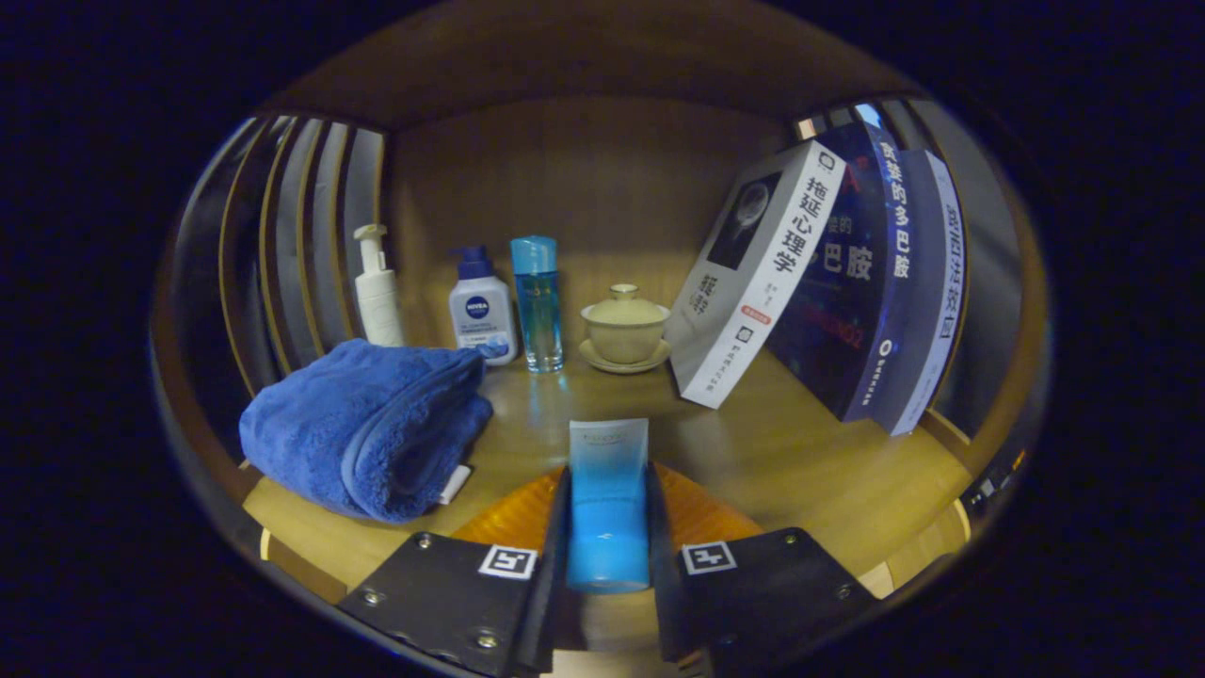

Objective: Pull open the drawer, take out the items inside it, and place them on the countertop above the cabinet.

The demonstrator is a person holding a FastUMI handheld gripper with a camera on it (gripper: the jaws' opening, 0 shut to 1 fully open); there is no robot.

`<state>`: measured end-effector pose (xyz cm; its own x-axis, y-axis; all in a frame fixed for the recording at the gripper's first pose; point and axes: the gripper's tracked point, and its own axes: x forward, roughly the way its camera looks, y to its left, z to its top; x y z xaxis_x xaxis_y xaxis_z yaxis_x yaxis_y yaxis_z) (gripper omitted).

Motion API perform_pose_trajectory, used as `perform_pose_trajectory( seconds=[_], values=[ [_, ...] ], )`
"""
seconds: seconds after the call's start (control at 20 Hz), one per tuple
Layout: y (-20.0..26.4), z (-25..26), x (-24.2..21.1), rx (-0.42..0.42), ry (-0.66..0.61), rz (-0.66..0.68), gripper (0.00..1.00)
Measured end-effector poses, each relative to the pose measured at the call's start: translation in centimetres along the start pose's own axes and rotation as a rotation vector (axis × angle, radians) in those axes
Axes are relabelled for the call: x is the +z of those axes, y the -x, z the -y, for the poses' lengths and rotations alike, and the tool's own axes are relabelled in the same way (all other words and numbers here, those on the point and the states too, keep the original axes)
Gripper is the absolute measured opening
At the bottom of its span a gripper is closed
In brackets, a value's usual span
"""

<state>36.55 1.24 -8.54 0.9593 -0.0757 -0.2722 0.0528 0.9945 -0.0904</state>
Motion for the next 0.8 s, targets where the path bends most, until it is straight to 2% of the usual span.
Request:
perform_pose_trajectory(
  seconds=[0.05,0.25,0.35,0.45,0.8],
  values=[
    [0.2,0.0,0.0,-0.002,0.004,-0.003,0.44],
    [2.3,-0.2,1.8,-0.019,0.022,0.052,0.73],
    [3.9,0.0,2.8,-0.001,0.018,0.075,0.88],
    [5.9,-0.2,3.5,0.018,0.034,0.096,0.97],
    [15.4,-2.1,4.3,0.079,0.083,0.133,0.97]
  ],
)
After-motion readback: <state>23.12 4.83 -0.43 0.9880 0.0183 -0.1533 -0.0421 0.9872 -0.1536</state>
